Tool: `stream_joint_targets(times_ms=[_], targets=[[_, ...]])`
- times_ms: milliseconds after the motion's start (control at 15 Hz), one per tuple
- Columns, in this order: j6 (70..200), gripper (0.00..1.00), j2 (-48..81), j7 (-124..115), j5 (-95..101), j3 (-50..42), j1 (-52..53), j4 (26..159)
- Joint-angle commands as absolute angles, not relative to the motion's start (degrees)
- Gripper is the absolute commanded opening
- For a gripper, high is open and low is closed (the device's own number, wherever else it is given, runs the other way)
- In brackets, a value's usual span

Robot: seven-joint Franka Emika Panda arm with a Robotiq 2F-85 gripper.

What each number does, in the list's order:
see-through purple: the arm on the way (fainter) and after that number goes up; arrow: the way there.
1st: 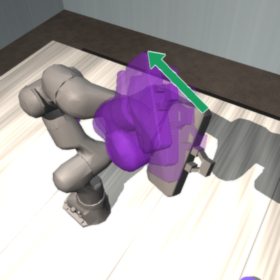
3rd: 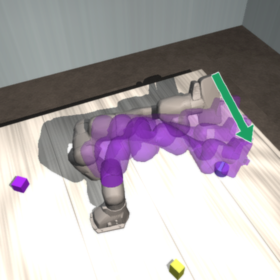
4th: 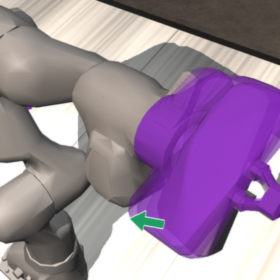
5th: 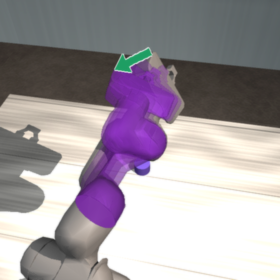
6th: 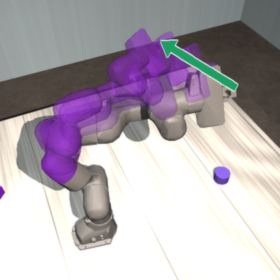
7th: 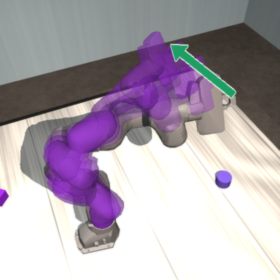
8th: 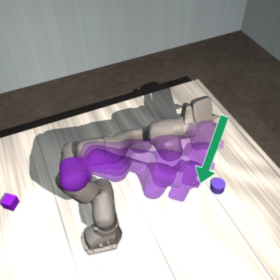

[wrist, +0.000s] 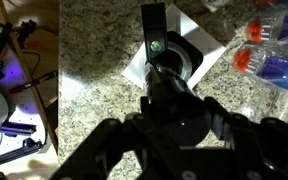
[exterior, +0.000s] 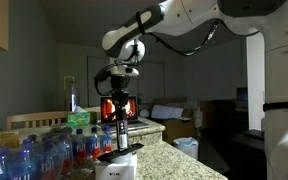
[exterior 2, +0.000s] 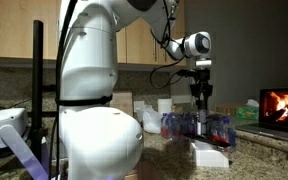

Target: Take the bottle and the black object and put them on the counter, then stack the clear tape, the black object and the bottle on the box

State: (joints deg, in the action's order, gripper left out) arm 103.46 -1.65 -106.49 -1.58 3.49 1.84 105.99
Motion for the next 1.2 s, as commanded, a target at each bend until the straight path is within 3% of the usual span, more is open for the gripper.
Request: stream_joint_targets(times_ms=[0,1133], targets=[[102.5,0.31,-2.2,-106.3,-3.2,3.0,1.8,106.1],[104.4,0.31,-1.0,-105.9,-2.8,3.0,2.0,105.7]])
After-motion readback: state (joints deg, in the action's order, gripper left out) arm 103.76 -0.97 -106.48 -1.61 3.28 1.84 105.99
